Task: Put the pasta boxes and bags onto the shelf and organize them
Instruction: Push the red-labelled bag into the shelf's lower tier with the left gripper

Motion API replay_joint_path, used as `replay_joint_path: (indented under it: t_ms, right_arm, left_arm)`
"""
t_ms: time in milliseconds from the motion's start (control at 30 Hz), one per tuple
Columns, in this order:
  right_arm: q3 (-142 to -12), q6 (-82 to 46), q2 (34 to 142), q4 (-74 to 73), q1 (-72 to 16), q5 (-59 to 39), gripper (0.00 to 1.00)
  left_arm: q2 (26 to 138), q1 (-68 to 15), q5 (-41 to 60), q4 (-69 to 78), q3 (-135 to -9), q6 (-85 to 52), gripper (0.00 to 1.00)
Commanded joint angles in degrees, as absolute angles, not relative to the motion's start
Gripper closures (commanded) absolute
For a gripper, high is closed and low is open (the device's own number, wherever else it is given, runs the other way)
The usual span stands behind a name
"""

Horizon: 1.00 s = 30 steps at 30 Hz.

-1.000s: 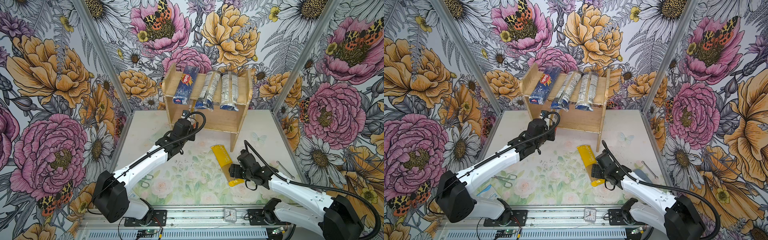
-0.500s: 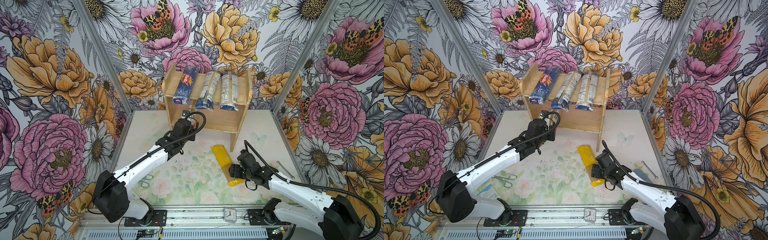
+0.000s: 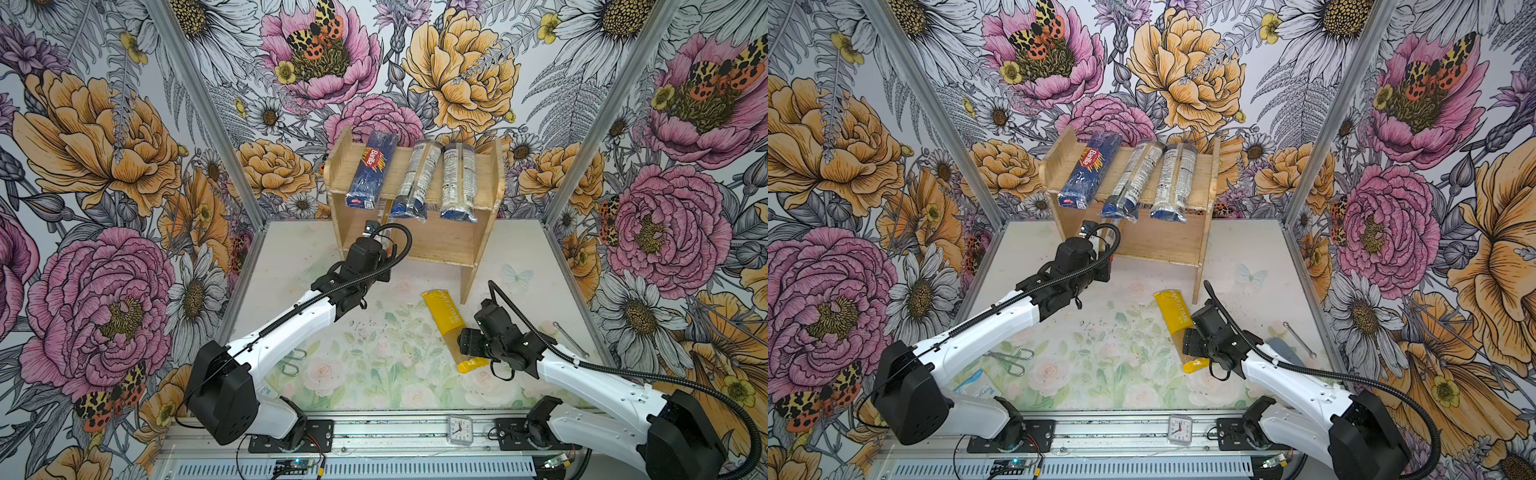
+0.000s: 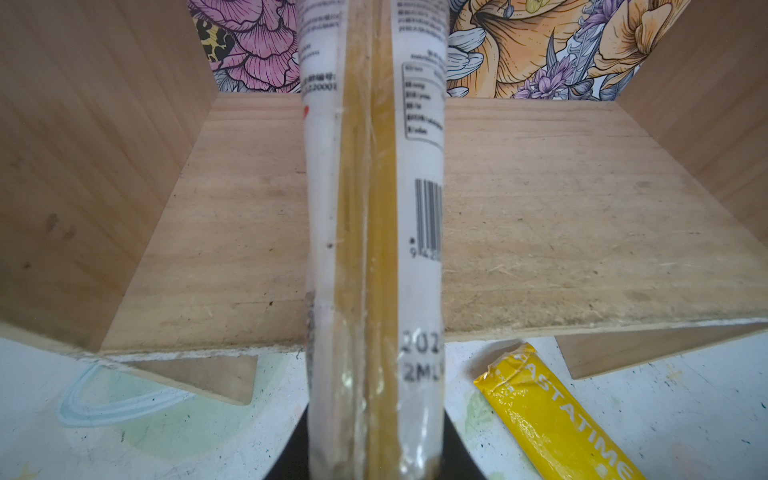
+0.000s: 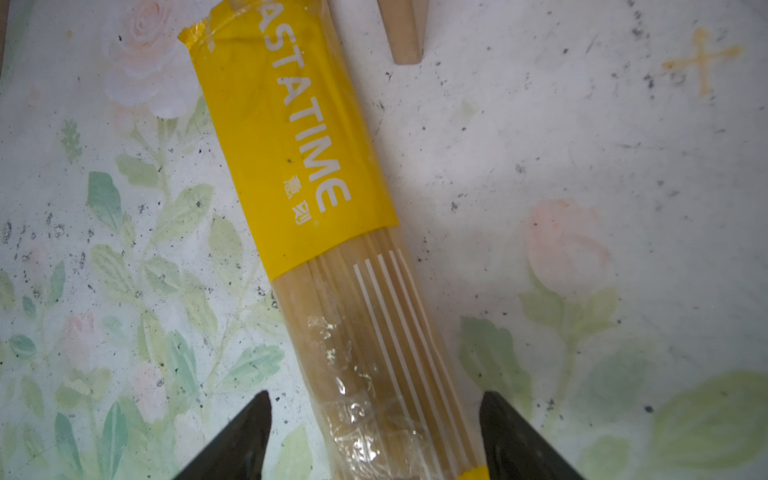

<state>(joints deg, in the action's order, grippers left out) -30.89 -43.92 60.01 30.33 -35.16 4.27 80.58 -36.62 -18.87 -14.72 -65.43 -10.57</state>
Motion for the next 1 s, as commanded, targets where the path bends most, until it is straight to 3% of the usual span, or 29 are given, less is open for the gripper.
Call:
replay_joint_path:
  t_ms: [0,967]
  right_arm:
    - [-30.59,-43.88,59.43,29.26,-34.72,5.10,0.20]
    - [-30.58,-43.96,59.37,29.27,-34.72,4.68,0.19]
  left_arm:
    - [78.92,-36.77,-21.36,-4.27,-69.36,-11.51,0.70]
    - [78.93,-36.56,-21.53,-4.36,-69.03,-11.87,0.68]
